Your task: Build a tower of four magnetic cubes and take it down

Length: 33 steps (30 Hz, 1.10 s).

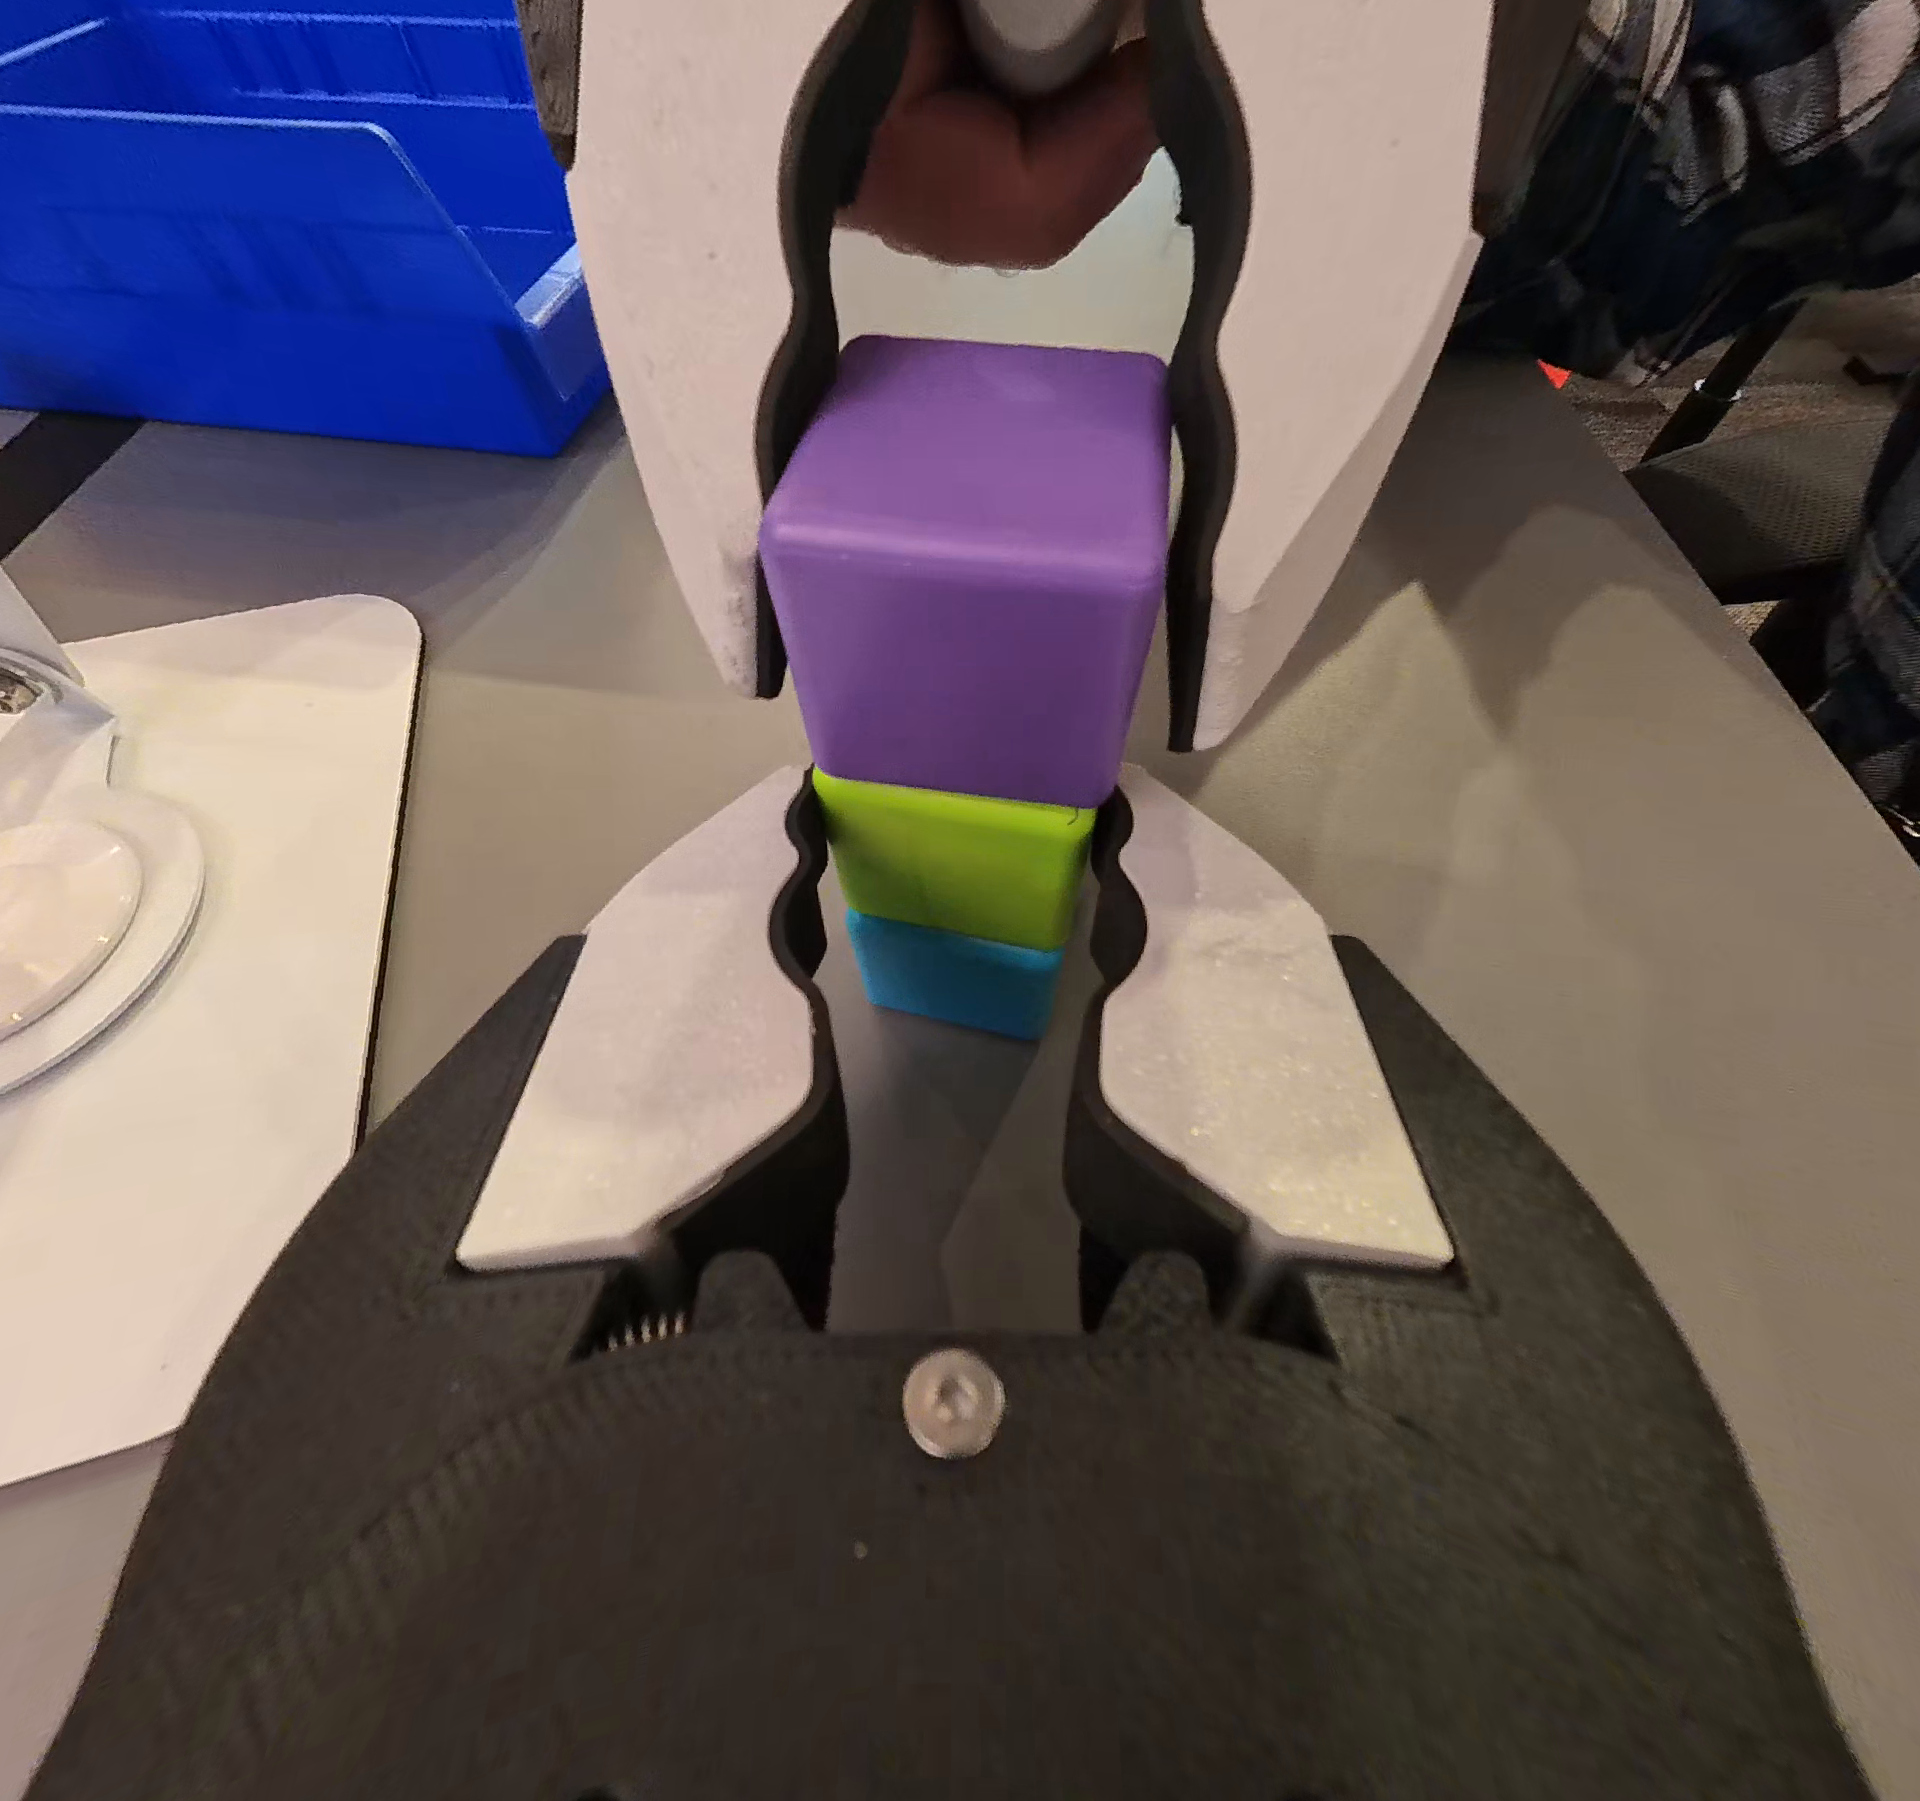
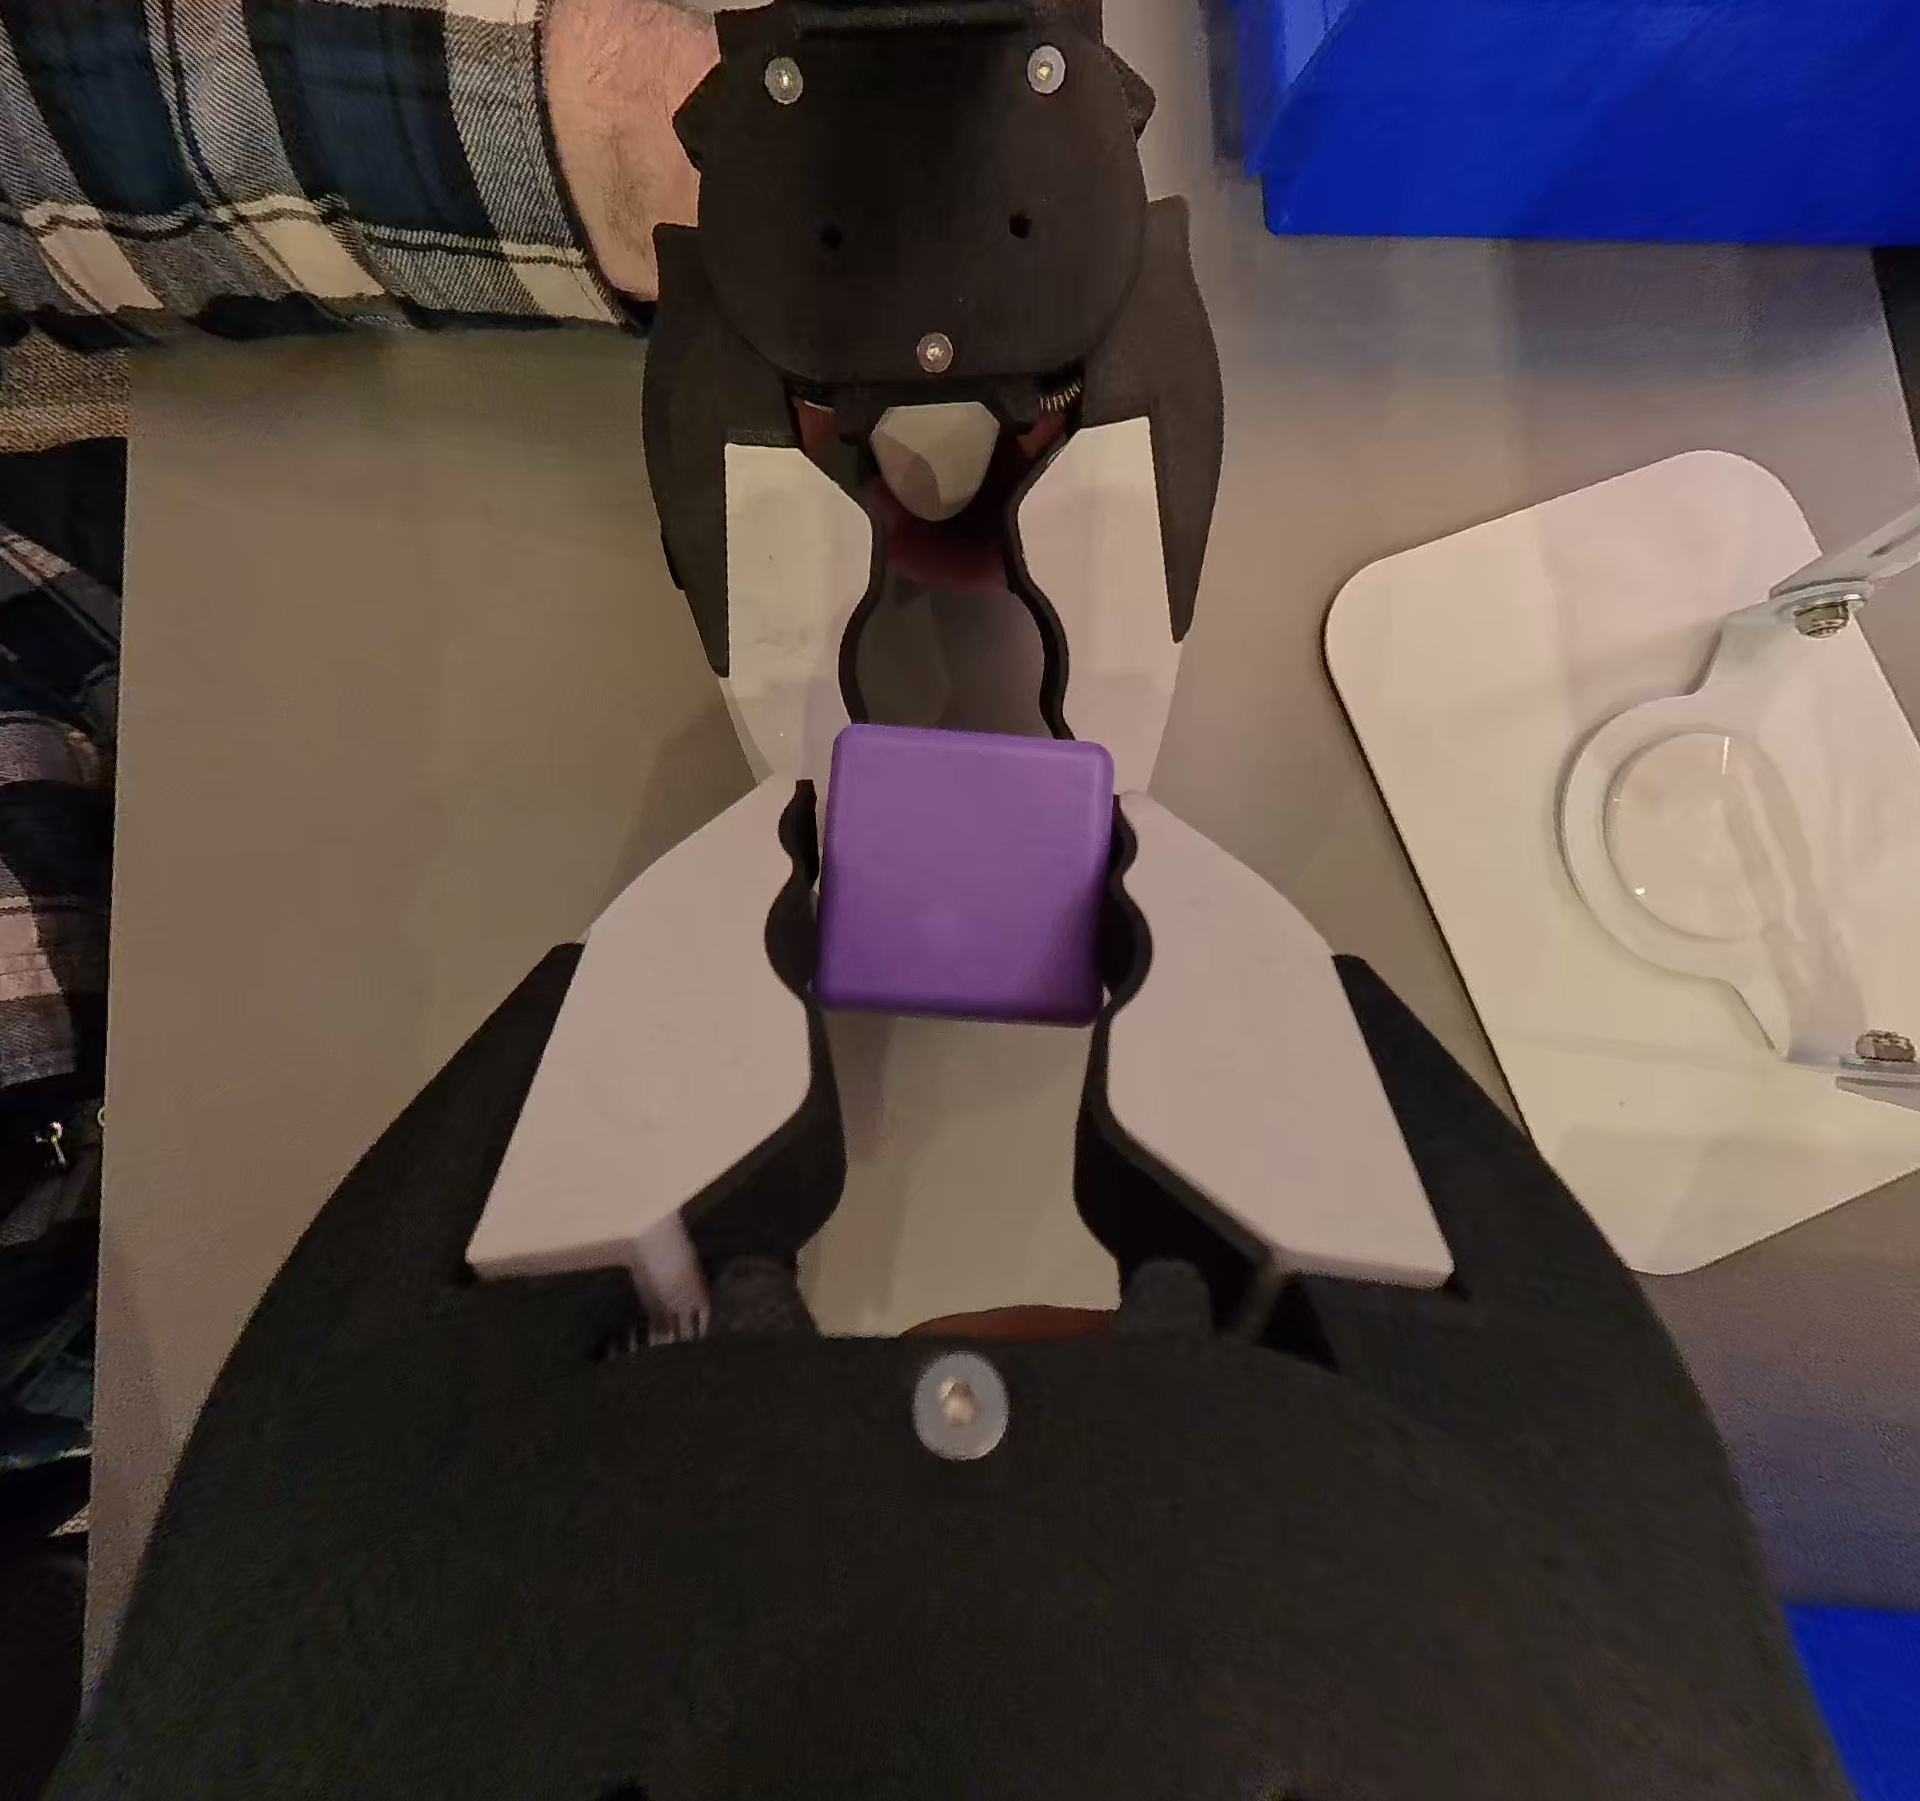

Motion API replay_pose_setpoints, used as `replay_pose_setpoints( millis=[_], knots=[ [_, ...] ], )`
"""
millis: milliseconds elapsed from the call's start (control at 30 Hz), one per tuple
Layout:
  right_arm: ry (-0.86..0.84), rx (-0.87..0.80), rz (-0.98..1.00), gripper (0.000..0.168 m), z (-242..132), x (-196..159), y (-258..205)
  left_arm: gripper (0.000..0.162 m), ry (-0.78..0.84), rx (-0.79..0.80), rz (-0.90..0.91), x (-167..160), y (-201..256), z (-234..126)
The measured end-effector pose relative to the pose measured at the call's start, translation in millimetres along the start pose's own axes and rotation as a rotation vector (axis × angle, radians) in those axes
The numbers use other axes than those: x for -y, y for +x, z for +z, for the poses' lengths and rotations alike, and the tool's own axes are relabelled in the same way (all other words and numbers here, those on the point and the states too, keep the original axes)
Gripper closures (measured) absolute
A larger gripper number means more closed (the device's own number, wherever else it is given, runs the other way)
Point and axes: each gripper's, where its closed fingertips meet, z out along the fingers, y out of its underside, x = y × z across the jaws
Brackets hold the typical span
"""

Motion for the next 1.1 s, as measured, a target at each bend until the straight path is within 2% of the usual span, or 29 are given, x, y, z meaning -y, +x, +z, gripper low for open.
replay_pose_setpoints(
  millis=[233, 433, 867, 967, 1100],
  knots=[
    [0.03, 0.056, 0.042, 0.117, -2, 2, -1, 0.113, 0.0, -0.006, 0.005, 0, 1, 0],
    [0.143, 0.132, 0.148, 0.117, -13, 12, 6, 0.113, 0.0, -0.006, 0.003, 0, 1, 0],
    [0.235, -0.032, 0.104, 0.117, -59, 25, 32, 0.113, 0.0, -0.004, 0.009, 0, 1, 0],
    [0.273, -0.12, 0.082, 0.117, -88, 32, 47, 0.113, 0.0, -0.005, 0.008, 0, 2, 0],
    [0.33, -0.325, 0.101, 0.117, -142, 30, 85, 0.113, 0.001, -0.004, 0.01, 0, 2, 0]
  ],
)
